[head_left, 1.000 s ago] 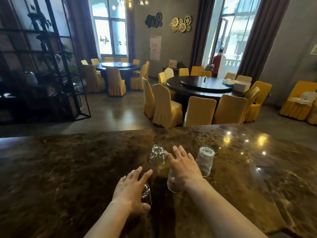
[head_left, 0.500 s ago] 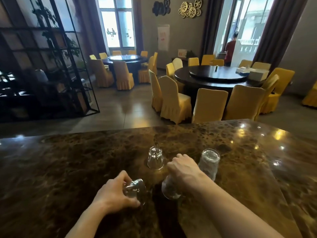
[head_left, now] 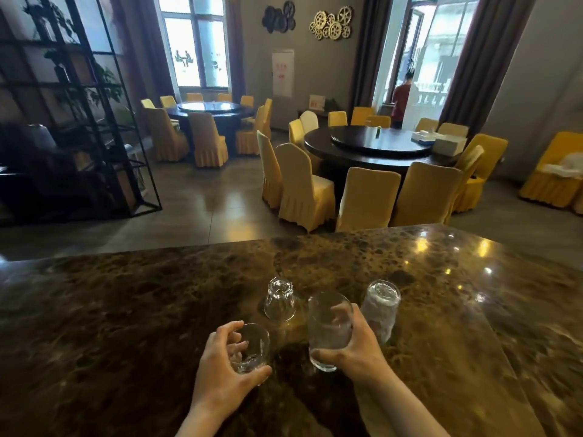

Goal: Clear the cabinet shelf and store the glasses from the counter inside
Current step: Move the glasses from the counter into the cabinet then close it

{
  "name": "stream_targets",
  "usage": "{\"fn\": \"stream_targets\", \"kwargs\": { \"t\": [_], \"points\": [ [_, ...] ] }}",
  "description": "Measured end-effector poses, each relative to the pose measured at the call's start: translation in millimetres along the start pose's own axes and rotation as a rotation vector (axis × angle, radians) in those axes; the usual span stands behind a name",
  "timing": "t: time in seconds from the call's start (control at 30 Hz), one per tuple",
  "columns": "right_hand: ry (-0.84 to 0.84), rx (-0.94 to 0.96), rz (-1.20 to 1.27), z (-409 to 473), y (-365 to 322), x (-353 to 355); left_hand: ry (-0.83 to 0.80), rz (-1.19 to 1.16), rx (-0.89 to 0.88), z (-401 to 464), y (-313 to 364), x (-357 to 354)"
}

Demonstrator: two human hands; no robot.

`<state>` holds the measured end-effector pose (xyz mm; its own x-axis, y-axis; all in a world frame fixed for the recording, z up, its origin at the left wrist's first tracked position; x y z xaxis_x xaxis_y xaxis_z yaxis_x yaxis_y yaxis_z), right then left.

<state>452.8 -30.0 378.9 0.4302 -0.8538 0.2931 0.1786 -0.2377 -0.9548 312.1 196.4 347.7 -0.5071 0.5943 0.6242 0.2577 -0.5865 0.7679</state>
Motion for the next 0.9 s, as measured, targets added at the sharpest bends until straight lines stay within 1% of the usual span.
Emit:
{"fn": "stream_targets", "kwargs": {
  "t": [0.13, 0.27, 0.43, 0.53, 0.57, 0.63, 0.7, 0.73, 0.77, 0.83, 0.87, 0.9],
  "points": [
    [0.033, -0.001, 0.008, 3.0, 13.7, -3.4, -0.029, 0.07, 0.001, -1.0, -2.3, -9.1],
    [0.014, -0.017, -0.004, 10.1, 27.9, -5.9, -0.063, 0.147, 0.006, -1.9, 2.3, -15.4],
    [-0.041, -0.045, 0.02, 20.8, 33.8, -7.5, -0.093, 0.218, -0.019, 1.9, 14.7, -23.3],
    [-0.12, -0.08, -0.014, 25.2, 27.8, -5.7, -0.172, 0.263, -0.023, 4.8, 20.1, -26.7],
    [-0.158, -0.092, -0.068, 25.8, 24.1, -1.6, -0.194, 0.276, -0.03, 6.3, 20.6, -25.2],
    [-0.226, -0.093, -0.283, 28.4, 12.6, 14.3, -0.177, 0.23, -0.037, 17.4, 22.5, -14.1],
    [-0.21, -0.024, -0.487, 36.0, -12.7, 37.2, -0.071, 0.169, -0.038, 41.6, 29.4, 5.8],
    [-0.169, 0.052, -0.556, 42.1, -31.5, 47.4, -0.026, 0.194, -0.048, 58.1, 35.2, 13.8],
    [-0.112, 0.142, -0.62, 48.7, -52.1, 55.7, -0.012, 0.264, -0.068, 75.7, 42.9, 17.9],
    [-0.039, 0.313, -0.775, 62.1, -85.0, 61.8, -0.065, 0.447, -0.123, 109.0, 61.0, 11.0],
    [-0.066, 0.344, -0.872, 70.3, -89.4, 58.2, -0.122, 0.527, -0.144, 122.2, 68.3, 1.8],
    [-0.131, 0.326, -0.976, 79.1, -86.5, 53.0, -0.189, 0.605, -0.17, 132.5, 75.8, -10.4]
  ]
}}
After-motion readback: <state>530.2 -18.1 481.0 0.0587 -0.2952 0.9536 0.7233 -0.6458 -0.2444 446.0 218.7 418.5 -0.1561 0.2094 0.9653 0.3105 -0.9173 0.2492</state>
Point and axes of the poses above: each hand's wrist, its own z-axis towards the middle knuckle, its own x-axis out of the back of the hand, y = z × x, the point moved 8 cm from there along z, towards the middle knuckle, and after that the axes turned 11 degrees about z, right-handed, at the moved point
